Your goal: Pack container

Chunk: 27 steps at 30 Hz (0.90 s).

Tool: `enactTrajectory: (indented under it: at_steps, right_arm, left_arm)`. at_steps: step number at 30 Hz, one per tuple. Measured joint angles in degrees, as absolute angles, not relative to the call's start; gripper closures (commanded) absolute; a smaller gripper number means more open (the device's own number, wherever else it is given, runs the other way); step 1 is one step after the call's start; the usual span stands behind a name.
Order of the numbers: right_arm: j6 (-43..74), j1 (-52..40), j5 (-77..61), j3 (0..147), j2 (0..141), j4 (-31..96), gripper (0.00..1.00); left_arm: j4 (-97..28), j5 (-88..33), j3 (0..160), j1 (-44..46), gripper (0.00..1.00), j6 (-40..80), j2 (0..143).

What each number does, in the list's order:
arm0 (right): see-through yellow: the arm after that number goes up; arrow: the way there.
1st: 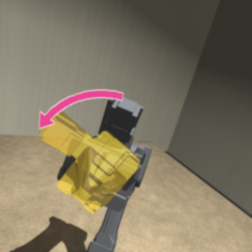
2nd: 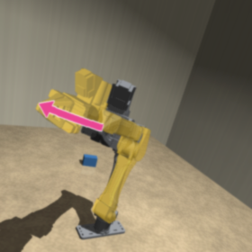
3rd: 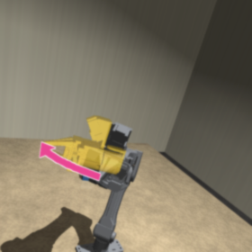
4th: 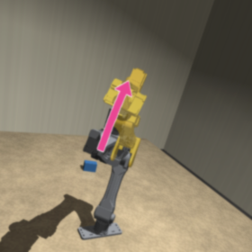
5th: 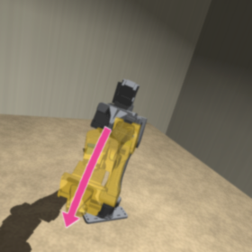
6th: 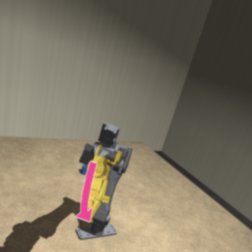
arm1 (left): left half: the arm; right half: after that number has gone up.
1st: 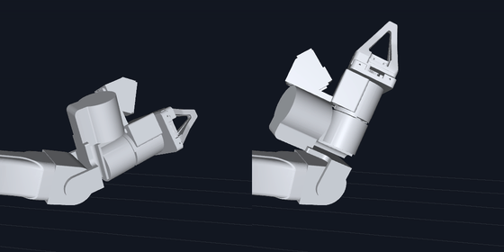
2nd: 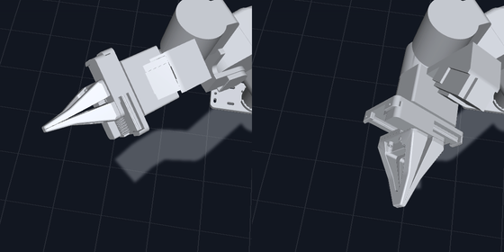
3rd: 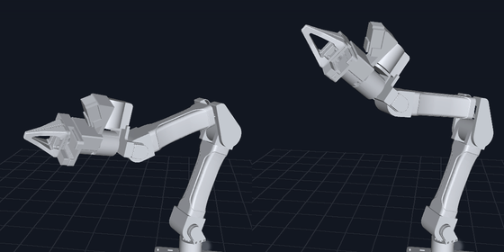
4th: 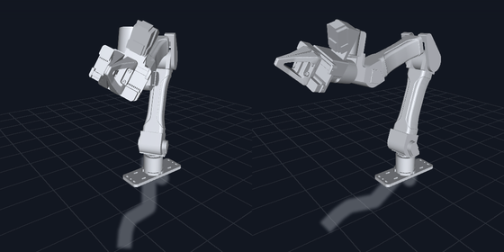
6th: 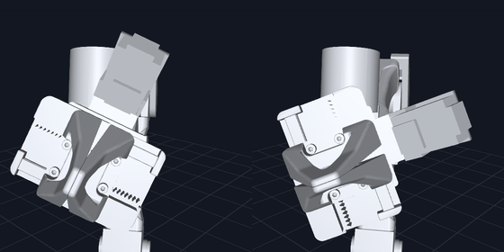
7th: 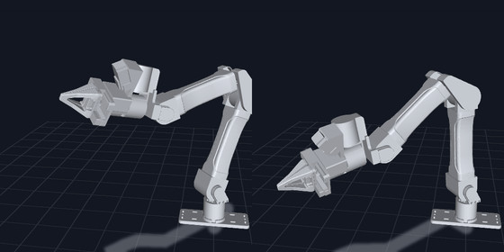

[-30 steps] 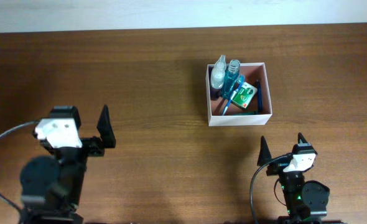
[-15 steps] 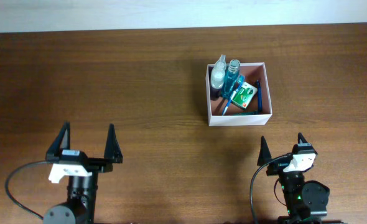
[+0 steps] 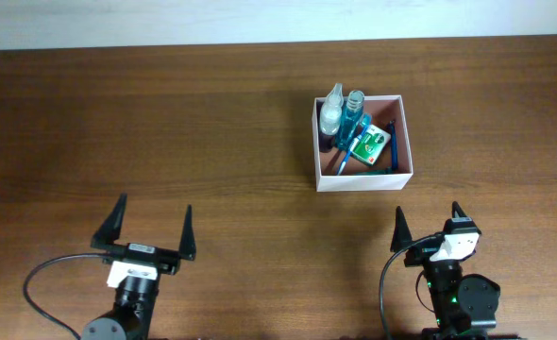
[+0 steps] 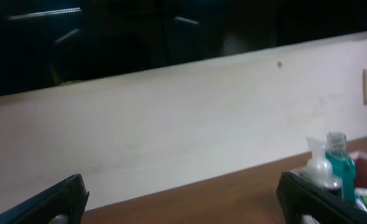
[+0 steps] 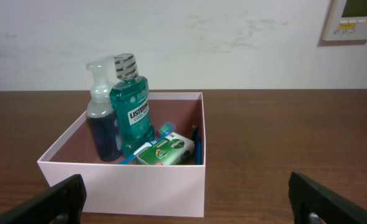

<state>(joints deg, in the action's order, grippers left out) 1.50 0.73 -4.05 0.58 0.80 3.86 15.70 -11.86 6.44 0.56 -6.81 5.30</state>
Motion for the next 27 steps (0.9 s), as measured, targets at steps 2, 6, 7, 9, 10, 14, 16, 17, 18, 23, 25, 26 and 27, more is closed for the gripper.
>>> enactTrajectory:
  at_steps: [2,6,7,9,10,14,16,17,18,23,25,26,27]
  right_arm:
    - [1.5,0.73,-4.05,0.58,0.8,3.86,0.01]
    - [1.5,0.73,-4.05,0.58,0.8,3.86,0.01]
    - [1.54,0.73,-4.05,0.58,0.8,3.86,0.01]
    - [1.5,0.73,-4.05,0.58,0.8,3.86,0.01]
    - [1.52,0.73,-4.05,0.58,0.8,3.86,0.01]
    - [1.52,0.73,-4.05,0.58,0.8,3.86,0.01]
    - [1.5,0.73,-4.05,0.58,0.8,3.86,0.01]
    - [1.52,0.73,-4.05,0.58,0.8,3.86,0.01]
    - [1.5,0.73,-4.05,0.58,0.8,3.86,0.01]
    - [1.5,0.73,-4.05,0.58,0.8,3.86,0.01]
    - [1.52,0.73,-4.05,0.58,0.8,3.86,0.01]
    - [1.52,0.73,-4.05,0.58,0.8,3.84,0.01]
    - [1.52,0.73,-4.05,0.58,0.8,3.86,0.01]
  left_arm:
    - [15.75,-11.97,5.26,0.56,0.01,-7.35,4.73]
    - [15.79,-11.51,2.46,0.56,0.01,-7.84,2.57]
    - [15.44,-11.2,1.74,0.56,0.01,-7.9,1.87]
    - [14.79,-10.41,0.82,0.47,0.01,-7.92,1.08]
    - [14.72,-10.04,0.67,0.27,0.01,-7.92,1.06]
    - [13.56,-7.9,0.64,-0.8,0.01,-7.75,0.89]
    - [11.18,-6.35,0.64,-1.21,0.01,-6.98,0.82]
    - [9.3,-5.45,0.62,-1.32,0.01,-6.31,0.8]
    - [6.72,-4.58,0.6,-1.34,0.01,-5.48,0.78]
    - [-0.8,-3.29,0.58,-1.43,0.01,-3.92,0.73]
    - [-3.88,-2.92,0.58,-1.43,0.01,-3.55,0.73]
    - [-3.92,-2.74,0.58,-1.43,0.01,-3.42,0.86]
    - [-3.92,-2.66,0.58,-1.43,0.01,-3.4,0.78]
